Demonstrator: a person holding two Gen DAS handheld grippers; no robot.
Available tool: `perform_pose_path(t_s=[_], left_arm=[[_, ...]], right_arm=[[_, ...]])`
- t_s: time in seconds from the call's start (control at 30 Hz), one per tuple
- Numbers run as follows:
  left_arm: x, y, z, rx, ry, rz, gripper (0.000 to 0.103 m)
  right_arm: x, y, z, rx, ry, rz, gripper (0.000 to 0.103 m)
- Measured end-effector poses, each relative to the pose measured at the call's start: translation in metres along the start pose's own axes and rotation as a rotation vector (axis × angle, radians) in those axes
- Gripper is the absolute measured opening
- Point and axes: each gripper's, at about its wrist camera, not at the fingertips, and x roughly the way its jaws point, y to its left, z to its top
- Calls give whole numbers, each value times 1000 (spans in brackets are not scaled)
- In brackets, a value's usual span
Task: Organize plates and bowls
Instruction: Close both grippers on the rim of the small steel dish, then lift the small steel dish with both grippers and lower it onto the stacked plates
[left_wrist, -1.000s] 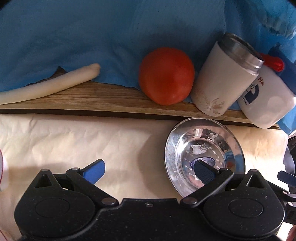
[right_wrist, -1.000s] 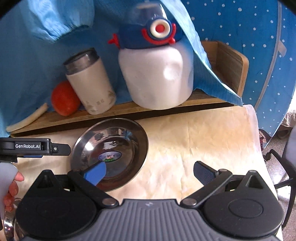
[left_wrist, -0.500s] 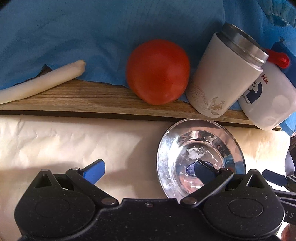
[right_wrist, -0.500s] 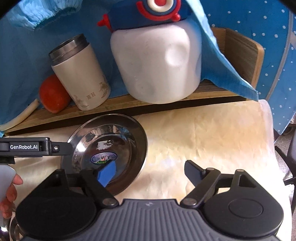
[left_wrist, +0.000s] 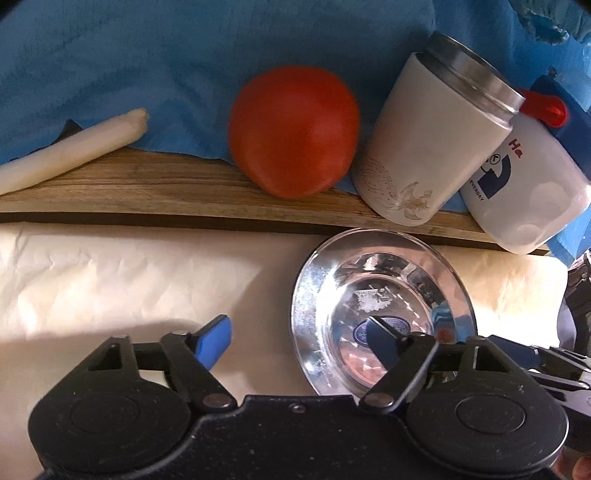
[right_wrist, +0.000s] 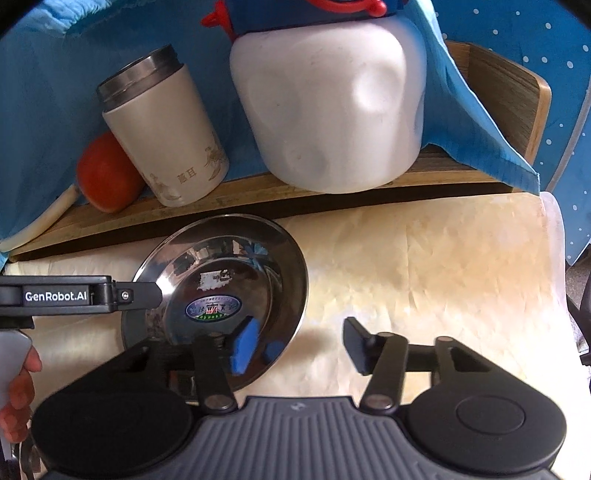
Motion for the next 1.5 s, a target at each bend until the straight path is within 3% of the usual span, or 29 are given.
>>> perform_pose_path(t_s=[0.23,0.4,0.57,1.07,1.5], left_arm=[[4,4,-1,-49,12,-46,53],[7,9,1,-76,29,-64,30],[7,10,1,-91,37,-73,19],[6,11,6,-106,65,-52,18],[-3,15,1,-137,43,-21,18]], right_arm=[[2,1,-1,3,-1,-6,38],[2,2,-1,8,4,10,27],[2,4,-2,12,3,5,24],[1,8,-1,22,34,35,23],[2,8,1,-14,36,59,23]])
